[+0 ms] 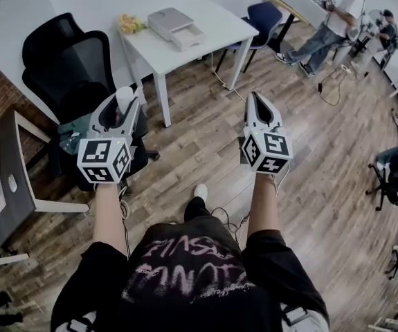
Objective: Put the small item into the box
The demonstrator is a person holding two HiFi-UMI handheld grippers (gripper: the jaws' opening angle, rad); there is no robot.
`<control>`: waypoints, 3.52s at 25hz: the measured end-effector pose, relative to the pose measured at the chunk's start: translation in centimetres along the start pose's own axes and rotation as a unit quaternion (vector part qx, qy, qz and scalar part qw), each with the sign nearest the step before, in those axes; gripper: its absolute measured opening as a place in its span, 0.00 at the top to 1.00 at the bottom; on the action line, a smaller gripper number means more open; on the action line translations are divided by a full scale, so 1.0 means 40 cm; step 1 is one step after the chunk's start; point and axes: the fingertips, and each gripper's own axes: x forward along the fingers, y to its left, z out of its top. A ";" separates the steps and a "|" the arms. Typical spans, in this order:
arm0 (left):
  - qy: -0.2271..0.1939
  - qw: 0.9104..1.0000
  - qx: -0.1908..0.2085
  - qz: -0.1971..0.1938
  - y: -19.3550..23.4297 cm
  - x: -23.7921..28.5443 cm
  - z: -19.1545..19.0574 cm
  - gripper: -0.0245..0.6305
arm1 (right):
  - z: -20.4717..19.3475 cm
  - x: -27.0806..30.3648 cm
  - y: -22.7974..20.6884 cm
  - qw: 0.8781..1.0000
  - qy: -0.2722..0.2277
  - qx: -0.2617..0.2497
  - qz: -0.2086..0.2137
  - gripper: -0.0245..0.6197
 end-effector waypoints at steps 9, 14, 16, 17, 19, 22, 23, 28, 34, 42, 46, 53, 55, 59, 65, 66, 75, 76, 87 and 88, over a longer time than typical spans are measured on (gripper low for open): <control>0.010 1.000 -0.003 0.011 0.017 0.222 -0.013 0.68 | -0.031 0.191 -0.115 1.000 0.007 0.005 0.009 0.95; 0.021 1.000 0.000 0.015 0.004 0.333 -0.018 0.68 | -0.048 0.285 -0.184 1.000 0.013 0.004 0.017 0.95; 0.023 1.000 0.000 0.019 0.003 0.373 -0.018 0.68 | -0.053 0.322 -0.209 1.000 0.013 0.004 0.020 0.95; 0.022 1.000 0.001 0.021 0.002 0.391 -0.017 0.68 | -0.056 0.339 -0.221 1.000 0.012 0.007 0.023 0.95; 0.022 0.999 0.003 0.026 -0.004 0.424 -0.014 0.68 | -0.059 0.370 -0.243 0.999 0.011 0.012 0.031 0.95; 0.024 0.999 0.003 0.033 -0.012 0.461 -0.017 0.68 | -0.064 0.408 -0.267 0.999 0.012 0.014 0.040 0.95; 0.026 0.999 0.002 0.033 -0.015 0.472 -0.019 0.68 | -0.067 0.418 -0.274 0.999 0.012 0.017 0.042 0.95; 0.032 0.999 0.002 0.038 -0.019 0.513 -0.020 0.68 | -0.067 0.458 -0.311 0.999 0.013 0.028 0.043 0.95; 0.031 0.998 -0.008 0.046 -0.003 0.557 -0.030 0.68 | -0.082 0.499 -0.334 0.999 0.014 0.028 0.043 0.95; 0.028 0.999 -0.019 0.038 0.032 0.670 -0.044 0.68 | -0.100 0.604 -0.364 0.998 0.026 0.025 0.049 0.95; 0.029 0.999 -0.020 0.033 0.053 0.743 -0.049 0.68 | -0.104 0.679 -0.383 0.998 0.029 0.022 0.050 0.95; 0.044 0.998 -0.024 0.033 0.132 0.872 -0.079 0.68 | -0.121 0.840 -0.383 0.998 0.038 0.019 0.053 0.95; 0.045 0.998 -0.029 0.032 0.166 0.909 -0.077 0.68 | -0.113 0.896 -0.382 0.998 0.039 0.020 0.054 0.95; 0.044 0.998 -0.042 0.036 0.230 0.983 -0.079 0.69 | -0.102 1.000 -0.382 0.998 0.039 0.021 0.054 0.95; 0.049 0.997 -0.062 0.022 0.308 1.090 -0.098 0.69 | -0.107 1.131 -0.361 0.997 0.045 0.014 0.059 0.95; 0.047 0.997 -0.066 0.017 0.319 1.106 -0.096 0.69 | -0.104 1.150 -0.360 0.997 0.045 0.014 0.058 0.95; 0.037 0.997 -0.070 -0.011 0.370 1.198 -0.083 0.69 | -0.079 1.260 -0.350 0.997 0.050 -0.001 0.053 0.95; 0.037 0.997 -0.071 -0.013 0.373 1.203 -0.083 0.69 | -0.078 1.269 -0.347 0.997 0.051 -0.005 0.053 0.95; 0.059 0.995 -0.078 -0.005 0.393 1.299 -0.087 0.69 | -0.080 1.406 -0.363 0.995 0.053 0.006 0.089 0.95; 0.060 0.995 -0.079 0.004 0.400 1.312 -0.090 0.69 | -0.081 1.425 -0.366 0.994 0.053 0.004 0.096 0.95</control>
